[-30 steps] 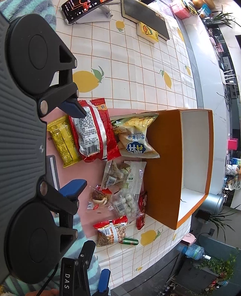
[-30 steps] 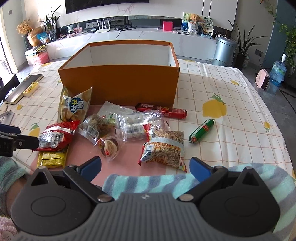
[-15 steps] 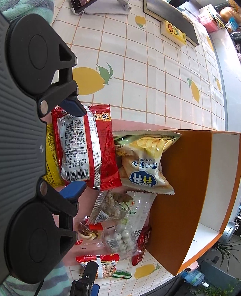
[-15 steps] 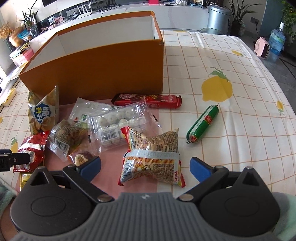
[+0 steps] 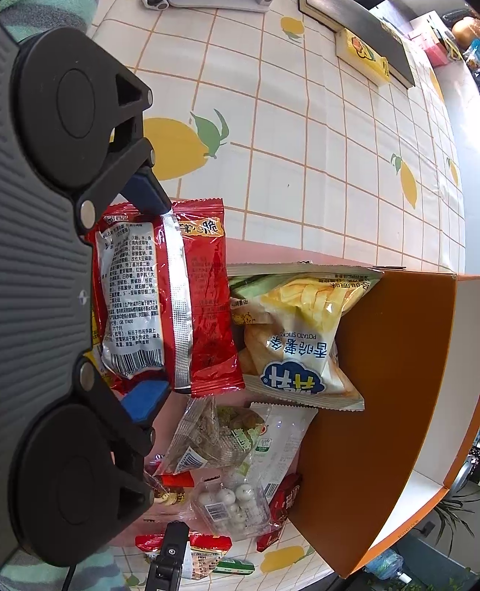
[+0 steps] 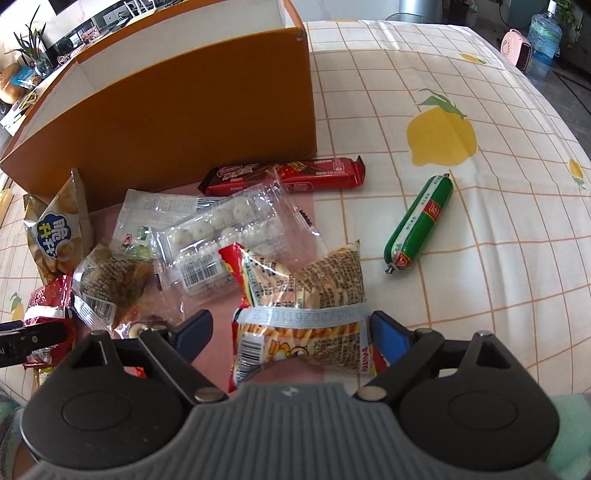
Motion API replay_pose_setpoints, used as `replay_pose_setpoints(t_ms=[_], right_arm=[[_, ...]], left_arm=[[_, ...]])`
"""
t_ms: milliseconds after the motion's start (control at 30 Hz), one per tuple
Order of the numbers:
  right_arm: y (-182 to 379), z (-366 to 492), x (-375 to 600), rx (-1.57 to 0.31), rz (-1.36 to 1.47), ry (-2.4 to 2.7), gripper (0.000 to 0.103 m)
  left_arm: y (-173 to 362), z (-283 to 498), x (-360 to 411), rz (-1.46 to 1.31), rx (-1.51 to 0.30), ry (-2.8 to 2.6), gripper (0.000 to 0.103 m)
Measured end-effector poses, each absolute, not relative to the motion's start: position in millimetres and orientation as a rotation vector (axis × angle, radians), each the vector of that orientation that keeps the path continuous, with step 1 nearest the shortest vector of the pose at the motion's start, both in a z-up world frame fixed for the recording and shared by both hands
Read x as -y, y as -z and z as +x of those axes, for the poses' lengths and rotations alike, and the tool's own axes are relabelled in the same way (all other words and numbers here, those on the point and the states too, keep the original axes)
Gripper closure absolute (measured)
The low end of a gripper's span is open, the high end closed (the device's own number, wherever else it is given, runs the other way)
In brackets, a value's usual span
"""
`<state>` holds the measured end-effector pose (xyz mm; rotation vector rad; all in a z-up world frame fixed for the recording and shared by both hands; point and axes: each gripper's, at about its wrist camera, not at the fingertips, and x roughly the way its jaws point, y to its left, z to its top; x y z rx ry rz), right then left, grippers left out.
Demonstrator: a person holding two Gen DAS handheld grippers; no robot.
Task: Organize snacks
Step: 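Grasp the red chip bag with the left gripper while the right grasps the peanut bag, then lift both bags and carry them over the orange box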
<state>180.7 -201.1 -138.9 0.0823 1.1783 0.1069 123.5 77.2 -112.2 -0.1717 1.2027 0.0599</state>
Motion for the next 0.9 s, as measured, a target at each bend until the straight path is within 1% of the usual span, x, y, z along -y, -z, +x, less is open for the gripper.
replay_pose_setpoints(t_ms=[67,400,467,533,567,600,900], right_arm=[[141.7,182.1,200.0,-1.195,0.077,-0.105,0.03],[137.7,177.2,197.7,-1.167,0.054,-0.106,0.037],[136.1,174.7,197.3,-1.159,0.049,-0.105,0.038],[134.3,173.0,197.2,-1.147,0.046,-0.107,0.039],[133.3,172.0,197.3,-1.14,0.045,-0.108,0.039],[132.1,170.9,197.3,-1.131,0.042,-0.109,0.04],[122.1,161.4,193.5,-1.063,0.013,-0.131,0.042]], left_arm=[[113.9,124.0,-77.7,-0.175,-1.203,-0.053,0.0],[114.2,120.1,-74.9,-0.164,-1.163,-0.015,0.0],[111.5,118.4,-73.7,-0.161,-1.149,-0.005,0.005],[108.7,116.5,-75.2,-0.171,-1.139,-0.002,0.007],[106.9,115.4,-75.8,-0.174,-1.132,-0.002,0.01],[104.7,114.4,-76.0,-0.172,-1.124,-0.007,0.016],[79.3,100.6,-76.6,-0.173,-1.049,-0.012,0.018]])
